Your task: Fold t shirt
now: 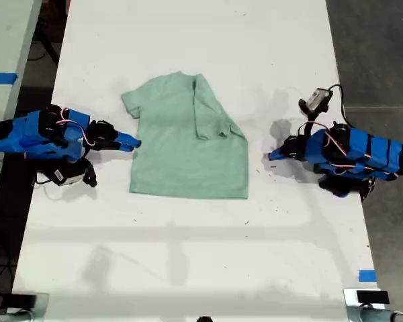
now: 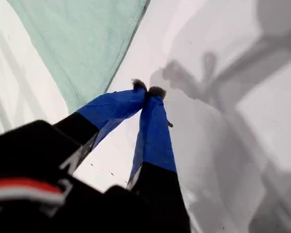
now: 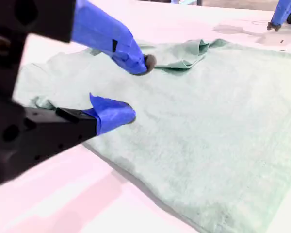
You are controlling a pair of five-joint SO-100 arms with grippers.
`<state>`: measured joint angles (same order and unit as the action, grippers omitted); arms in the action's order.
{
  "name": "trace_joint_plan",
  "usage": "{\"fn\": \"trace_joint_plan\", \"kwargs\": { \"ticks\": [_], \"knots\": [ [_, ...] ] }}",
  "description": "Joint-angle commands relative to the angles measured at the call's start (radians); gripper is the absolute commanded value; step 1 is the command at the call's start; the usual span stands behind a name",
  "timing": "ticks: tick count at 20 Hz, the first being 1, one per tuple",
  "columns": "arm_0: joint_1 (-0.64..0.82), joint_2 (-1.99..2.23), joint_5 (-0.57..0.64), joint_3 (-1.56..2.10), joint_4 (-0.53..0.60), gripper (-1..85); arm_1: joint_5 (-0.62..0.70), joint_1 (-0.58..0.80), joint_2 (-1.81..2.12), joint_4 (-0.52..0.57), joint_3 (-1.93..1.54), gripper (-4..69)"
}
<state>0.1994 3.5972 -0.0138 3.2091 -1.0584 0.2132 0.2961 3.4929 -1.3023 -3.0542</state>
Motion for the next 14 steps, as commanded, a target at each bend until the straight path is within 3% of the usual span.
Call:
{"fn": "trace_joint_plan", "kwargs": {
  "ticks": [1, 14],
  "knots": [
    [0.025, 0.006, -0.018, 0.006, -0.002, 13.1, 0.011, -0.017, 0.014, -0.002, -0.040, 1.4],
    [0.025, 0.006, -0.018, 0.006, -0.002, 13.1, 0.014, -0.023, 0.014, 0.000, -0.041, 1.4]
  ]
}}
